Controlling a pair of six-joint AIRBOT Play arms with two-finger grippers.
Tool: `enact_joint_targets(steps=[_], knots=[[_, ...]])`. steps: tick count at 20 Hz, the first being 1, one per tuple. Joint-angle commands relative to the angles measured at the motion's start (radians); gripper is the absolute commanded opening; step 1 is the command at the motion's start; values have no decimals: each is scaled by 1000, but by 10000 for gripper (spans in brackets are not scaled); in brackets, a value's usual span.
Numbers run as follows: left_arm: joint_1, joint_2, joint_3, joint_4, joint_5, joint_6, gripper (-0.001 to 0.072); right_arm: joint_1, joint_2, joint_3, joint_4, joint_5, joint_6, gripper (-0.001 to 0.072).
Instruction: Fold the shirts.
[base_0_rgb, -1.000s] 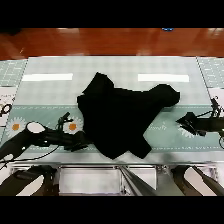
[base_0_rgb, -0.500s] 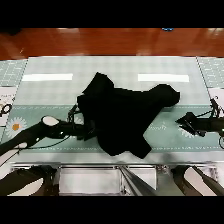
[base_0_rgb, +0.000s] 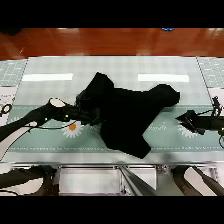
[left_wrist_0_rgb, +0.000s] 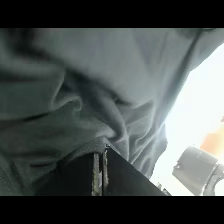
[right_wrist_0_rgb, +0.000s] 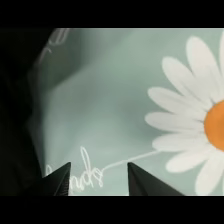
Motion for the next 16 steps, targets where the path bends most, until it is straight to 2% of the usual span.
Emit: enact_joint_targets(steps=[1, 6, 12, 16], knots=[[65, -13, 27, 13, -58, 14, 20, 1, -49, 19, 106, -47, -43, 412], [104, -13, 27, 13, -82, 13, 20, 93, -297, 208, 170, -60, -63, 412], [103, -13, 27, 13, -81, 13, 20, 124, -526, 454, 158, -41, 36, 413], [103, -13, 27, 12, -77, 13, 20, 132, -611, 491, 159, -25, 49, 412]])
